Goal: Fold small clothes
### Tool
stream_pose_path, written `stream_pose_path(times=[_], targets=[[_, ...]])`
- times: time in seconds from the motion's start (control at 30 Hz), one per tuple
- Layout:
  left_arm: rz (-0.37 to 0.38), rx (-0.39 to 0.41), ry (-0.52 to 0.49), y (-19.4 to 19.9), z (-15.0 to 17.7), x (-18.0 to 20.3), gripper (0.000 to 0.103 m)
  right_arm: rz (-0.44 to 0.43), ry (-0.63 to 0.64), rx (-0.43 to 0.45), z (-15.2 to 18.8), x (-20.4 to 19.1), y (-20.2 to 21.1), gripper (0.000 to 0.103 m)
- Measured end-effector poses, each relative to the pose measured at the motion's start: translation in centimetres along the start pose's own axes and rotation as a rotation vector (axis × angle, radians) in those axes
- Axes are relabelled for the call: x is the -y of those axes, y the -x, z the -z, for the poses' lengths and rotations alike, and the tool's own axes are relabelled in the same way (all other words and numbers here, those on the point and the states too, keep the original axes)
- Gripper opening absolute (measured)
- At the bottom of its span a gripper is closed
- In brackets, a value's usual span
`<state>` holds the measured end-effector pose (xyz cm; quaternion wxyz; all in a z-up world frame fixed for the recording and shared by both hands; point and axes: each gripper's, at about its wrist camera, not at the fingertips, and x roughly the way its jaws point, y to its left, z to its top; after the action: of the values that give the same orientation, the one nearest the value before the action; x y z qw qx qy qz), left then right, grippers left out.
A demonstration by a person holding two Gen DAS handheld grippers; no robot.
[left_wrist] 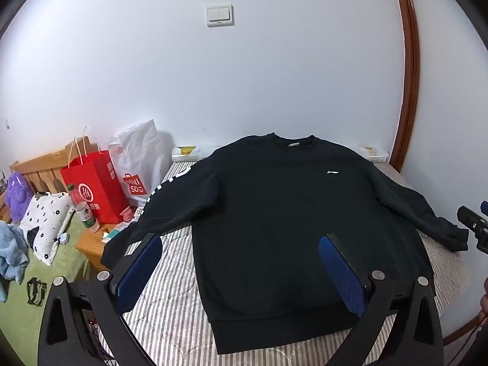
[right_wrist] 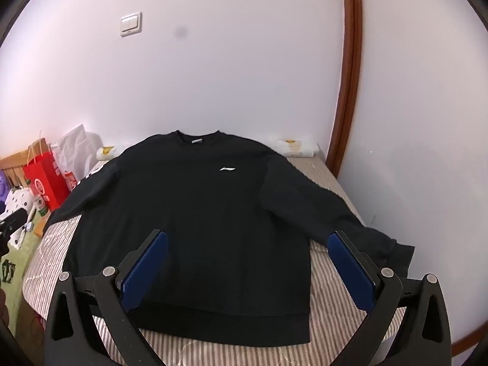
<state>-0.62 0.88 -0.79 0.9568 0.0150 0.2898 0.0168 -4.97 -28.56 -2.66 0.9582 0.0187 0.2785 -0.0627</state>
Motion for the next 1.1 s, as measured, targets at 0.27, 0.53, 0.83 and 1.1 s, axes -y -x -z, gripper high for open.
stream_pose_path(times=[0.27,0.53,0.83,1.1], targets=[[-0.032,0.005,-0.001,0.4,1.0,0.1,0.103,0.006,-0.024,0.056,1.1,-0.1,1.9,0.103],[-0.031,0.0,-0.011,0.7,1.6,0.9,0.103,0.014,-0.019,0.038,2.2,-0.1,2.0,0.103],[-0.006,0.032,0.022,1.1,1.9,0.4,0.103,0.03,-0.009,0.041,2.7,-0.2,2.4,0.103],[0.017,0.046,0.033,1.6,2.3,0.7,0.103,0.019,-0.006,0.049,3.1,-0.6,2.7,0.103]])
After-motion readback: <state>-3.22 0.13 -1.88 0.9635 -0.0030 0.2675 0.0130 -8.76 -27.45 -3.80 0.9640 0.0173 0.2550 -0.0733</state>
